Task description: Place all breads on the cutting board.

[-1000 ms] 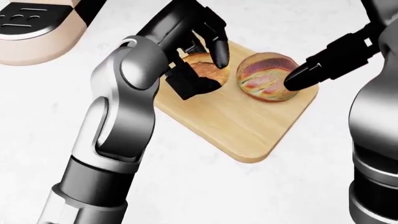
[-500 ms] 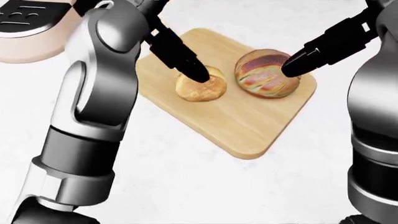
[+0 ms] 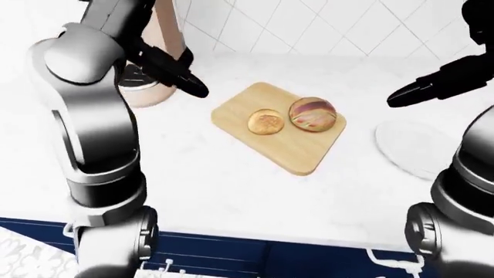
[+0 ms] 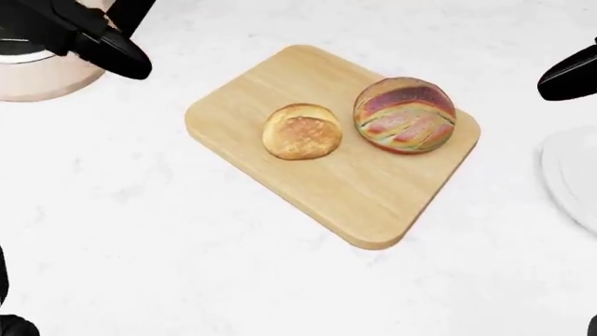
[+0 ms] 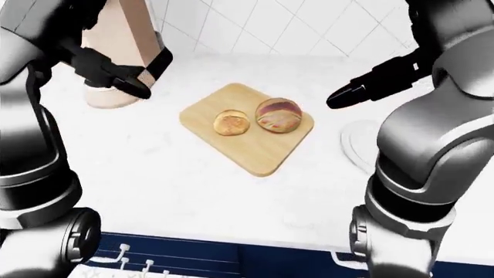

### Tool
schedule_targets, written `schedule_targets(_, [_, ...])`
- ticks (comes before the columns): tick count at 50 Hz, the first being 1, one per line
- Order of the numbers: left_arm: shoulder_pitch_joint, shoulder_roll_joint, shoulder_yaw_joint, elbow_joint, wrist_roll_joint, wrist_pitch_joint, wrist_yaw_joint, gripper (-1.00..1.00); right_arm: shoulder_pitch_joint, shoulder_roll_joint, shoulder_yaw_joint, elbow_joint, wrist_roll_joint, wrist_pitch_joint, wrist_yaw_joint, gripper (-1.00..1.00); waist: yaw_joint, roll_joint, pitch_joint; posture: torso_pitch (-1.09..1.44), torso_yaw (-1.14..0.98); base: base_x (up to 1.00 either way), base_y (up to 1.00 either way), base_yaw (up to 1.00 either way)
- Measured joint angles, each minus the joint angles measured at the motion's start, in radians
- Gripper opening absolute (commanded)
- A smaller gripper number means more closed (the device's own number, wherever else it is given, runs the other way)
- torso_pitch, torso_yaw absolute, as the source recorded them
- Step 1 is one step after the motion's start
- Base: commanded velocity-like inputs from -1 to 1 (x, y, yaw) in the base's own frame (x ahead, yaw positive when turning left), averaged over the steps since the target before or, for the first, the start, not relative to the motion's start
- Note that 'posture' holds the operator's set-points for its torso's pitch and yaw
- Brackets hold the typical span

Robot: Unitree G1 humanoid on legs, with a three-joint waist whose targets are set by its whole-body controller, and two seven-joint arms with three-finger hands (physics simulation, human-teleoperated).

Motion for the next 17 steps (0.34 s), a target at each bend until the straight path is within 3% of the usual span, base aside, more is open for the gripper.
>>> schedule_targets(4, [0.142,0.029,0.023,-0.173,-0.009,0.057,-0.053,1.00,0.052,-0.053,-0.057,-0.081,0.001,0.019,0.059,1.00,-0.002,-0.004,0.007,0.00,0.00,0.00,0.00,0.00])
schedule_targets(7, [0.185,0.073,0.064,-0.240,-0.027,0.095,-0.088,1.00,0.084,-0.114,-0.102,-0.116,0.019,0.054,0.092,1.00,-0.001,-0.007,0.013,0.00,0.00,0.00,0.00,0.00])
schedule_targets(11, [0.207,0.159,0.155,-0.329,-0.066,0.157,-0.108,1.00,0.123,-0.221,-0.160,-0.182,0.060,0.111,0.140,1.00,-0.001,-0.004,0.010,0.00,0.00,0.00,0.00,0.00])
schedule_targets(17, [0.353,0.242,0.289,-0.446,-0.183,0.182,-0.095,1.00,0.201,-0.349,-0.273,-0.262,0.162,0.199,0.133,1.00,-0.001,-0.002,-0.001,0.00,0.00,0.00,0.00,0.00])
